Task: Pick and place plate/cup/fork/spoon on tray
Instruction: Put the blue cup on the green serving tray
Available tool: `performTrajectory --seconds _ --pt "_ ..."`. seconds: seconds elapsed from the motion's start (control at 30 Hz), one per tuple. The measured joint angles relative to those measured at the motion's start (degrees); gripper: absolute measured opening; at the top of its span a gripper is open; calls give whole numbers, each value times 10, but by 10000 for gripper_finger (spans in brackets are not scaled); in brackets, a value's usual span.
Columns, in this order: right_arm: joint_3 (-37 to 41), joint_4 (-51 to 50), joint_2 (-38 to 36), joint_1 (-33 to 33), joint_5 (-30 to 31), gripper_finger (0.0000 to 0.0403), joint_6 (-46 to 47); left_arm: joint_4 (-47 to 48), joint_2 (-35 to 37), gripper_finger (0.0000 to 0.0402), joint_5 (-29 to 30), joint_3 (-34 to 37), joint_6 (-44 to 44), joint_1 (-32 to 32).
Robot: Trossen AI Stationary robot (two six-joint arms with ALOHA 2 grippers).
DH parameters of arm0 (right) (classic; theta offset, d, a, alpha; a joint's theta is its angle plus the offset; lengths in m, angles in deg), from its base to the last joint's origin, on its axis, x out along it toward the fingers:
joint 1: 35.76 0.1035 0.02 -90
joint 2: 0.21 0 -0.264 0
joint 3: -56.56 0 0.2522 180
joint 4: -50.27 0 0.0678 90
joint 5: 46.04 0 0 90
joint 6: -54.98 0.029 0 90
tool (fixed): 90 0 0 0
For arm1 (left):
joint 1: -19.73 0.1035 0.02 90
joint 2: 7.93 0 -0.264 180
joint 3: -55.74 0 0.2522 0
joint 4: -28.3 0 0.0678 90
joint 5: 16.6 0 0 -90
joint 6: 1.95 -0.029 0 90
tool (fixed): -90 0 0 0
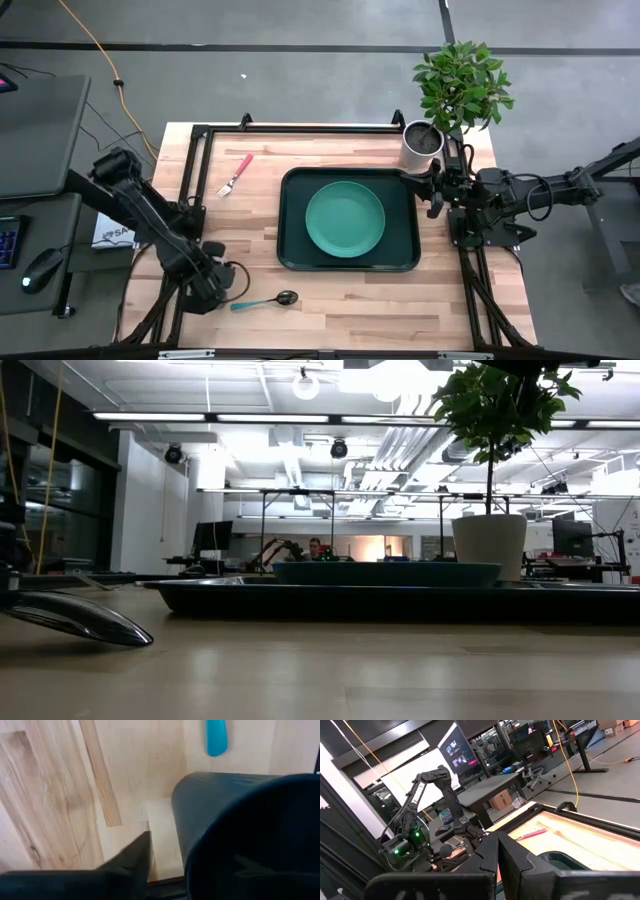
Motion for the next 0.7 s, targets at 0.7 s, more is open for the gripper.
performTrajectory --seconds 0.7 --pt "1 43 1 0 -1 0 11 -36 82 1 110 -243 -200 347"
